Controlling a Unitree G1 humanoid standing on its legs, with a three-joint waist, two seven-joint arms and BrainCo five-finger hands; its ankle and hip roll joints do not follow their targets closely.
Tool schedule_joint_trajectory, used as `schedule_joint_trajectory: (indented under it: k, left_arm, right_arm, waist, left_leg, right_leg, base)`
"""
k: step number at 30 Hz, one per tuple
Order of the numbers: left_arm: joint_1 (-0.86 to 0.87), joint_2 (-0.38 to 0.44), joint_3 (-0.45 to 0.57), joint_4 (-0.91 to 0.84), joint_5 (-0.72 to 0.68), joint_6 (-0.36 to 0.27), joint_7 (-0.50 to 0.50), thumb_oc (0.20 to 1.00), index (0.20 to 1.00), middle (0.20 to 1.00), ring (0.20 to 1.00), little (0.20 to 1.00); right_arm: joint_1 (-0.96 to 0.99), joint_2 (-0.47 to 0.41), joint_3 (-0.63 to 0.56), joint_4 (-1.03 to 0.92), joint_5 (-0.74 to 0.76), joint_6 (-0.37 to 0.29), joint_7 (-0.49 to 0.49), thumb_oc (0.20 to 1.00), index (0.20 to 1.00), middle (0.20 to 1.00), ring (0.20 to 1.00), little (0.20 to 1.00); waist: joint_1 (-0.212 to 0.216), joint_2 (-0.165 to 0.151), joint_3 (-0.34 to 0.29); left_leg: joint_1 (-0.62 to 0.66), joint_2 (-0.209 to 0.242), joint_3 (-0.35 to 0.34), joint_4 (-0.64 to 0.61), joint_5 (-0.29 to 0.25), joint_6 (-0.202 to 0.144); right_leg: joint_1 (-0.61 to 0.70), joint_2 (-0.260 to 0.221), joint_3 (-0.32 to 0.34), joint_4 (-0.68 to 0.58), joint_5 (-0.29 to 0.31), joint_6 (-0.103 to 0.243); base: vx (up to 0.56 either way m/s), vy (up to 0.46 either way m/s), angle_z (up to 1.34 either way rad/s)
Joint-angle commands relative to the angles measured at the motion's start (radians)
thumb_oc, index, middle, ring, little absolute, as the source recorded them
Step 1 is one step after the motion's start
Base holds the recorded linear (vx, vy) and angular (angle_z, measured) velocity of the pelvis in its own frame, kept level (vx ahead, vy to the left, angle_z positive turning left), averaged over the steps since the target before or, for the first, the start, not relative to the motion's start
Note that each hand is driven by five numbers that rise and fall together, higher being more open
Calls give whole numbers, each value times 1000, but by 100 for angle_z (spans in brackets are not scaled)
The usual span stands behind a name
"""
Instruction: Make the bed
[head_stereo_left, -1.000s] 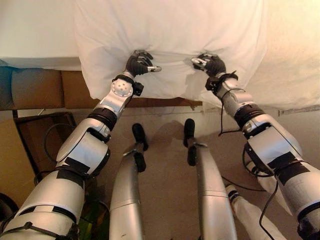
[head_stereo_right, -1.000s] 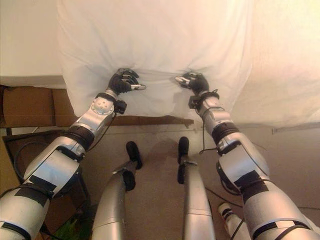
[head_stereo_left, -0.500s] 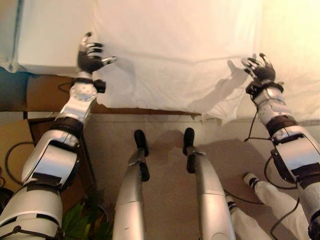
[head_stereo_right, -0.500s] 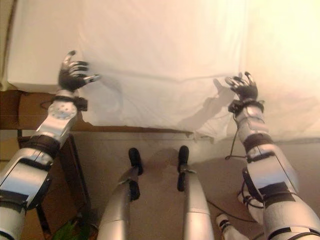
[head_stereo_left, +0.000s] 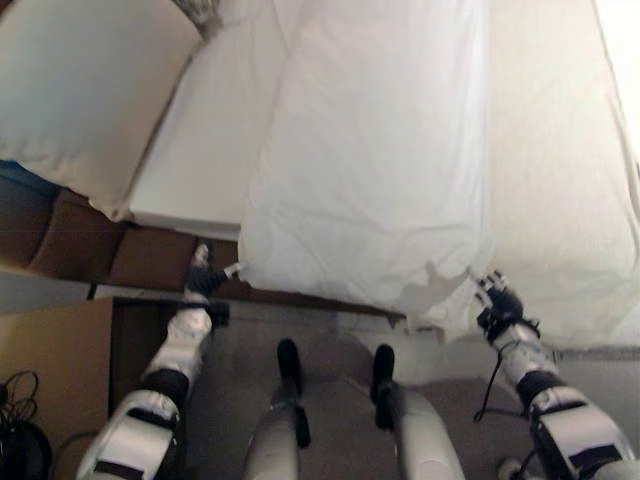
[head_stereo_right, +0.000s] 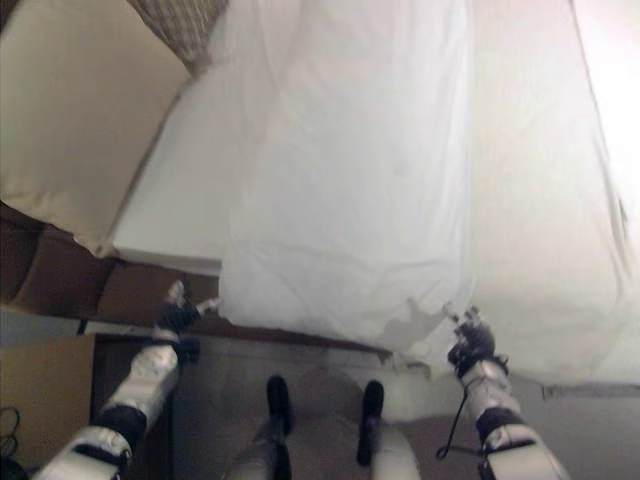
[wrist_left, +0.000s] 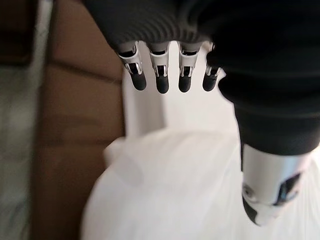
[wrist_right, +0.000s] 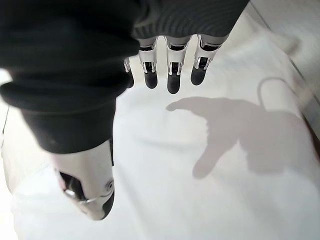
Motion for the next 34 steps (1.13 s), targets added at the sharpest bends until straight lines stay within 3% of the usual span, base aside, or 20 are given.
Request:
schedule_joint_trajectory:
  k: [1, 6, 14, 34]
  left_arm:
    - [-28, -13, -18, 114, 45, 7, -111, 1000, 1000, 1000, 1000, 1000]
    - [58, -104, -17, 211, 43, 57, -194, 1000, 1000, 1000, 1000, 1000]
    - [105, -184, -20, 334, 136, 95, -173, 1000, 1000, 1000, 1000, 1000]
    - [116, -198, -33, 341, 141, 94, -173, 1000, 1000, 1000, 1000, 1000]
  right_arm:
    - [28, 2, 31, -43, -168, -43, -15, 1000, 1000, 1000, 1000, 1000]
    - [129, 48, 59, 6, -307, -12, 5, 1000, 1000, 1000, 1000, 1000]
    - [203, 102, 77, 96, -352, 6, 26, 1000, 1000, 1000, 1000, 1000]
    - [221, 119, 108, 116, -363, 11, 44, 1000, 1000, 1000, 1000, 1000]
  waist:
    - [-19, -52, -80]
    - [-34, -48, -159]
    - [-37, -44, -236]
    - [-37, -51, -281]
  left_leg:
    - [35, -40, 20, -7, -13, -41]
    - [105, -35, 22, -7, -43, -30]
    - [180, -34, 51, -7, -88, -22]
    - [215, -35, 57, -7, -117, -12]
  right_leg:
    - [76, 20, 30, -190, 144, 82]
    - [155, 25, 49, -230, 145, 83]
    - [227, 14, 71, -261, 137, 92]
    - [263, 5, 78, -261, 124, 100]
  base:
    - [31, 36, -1]
    - [88, 52, -6]
    - [78, 39, -7]
    - [15, 5, -3]
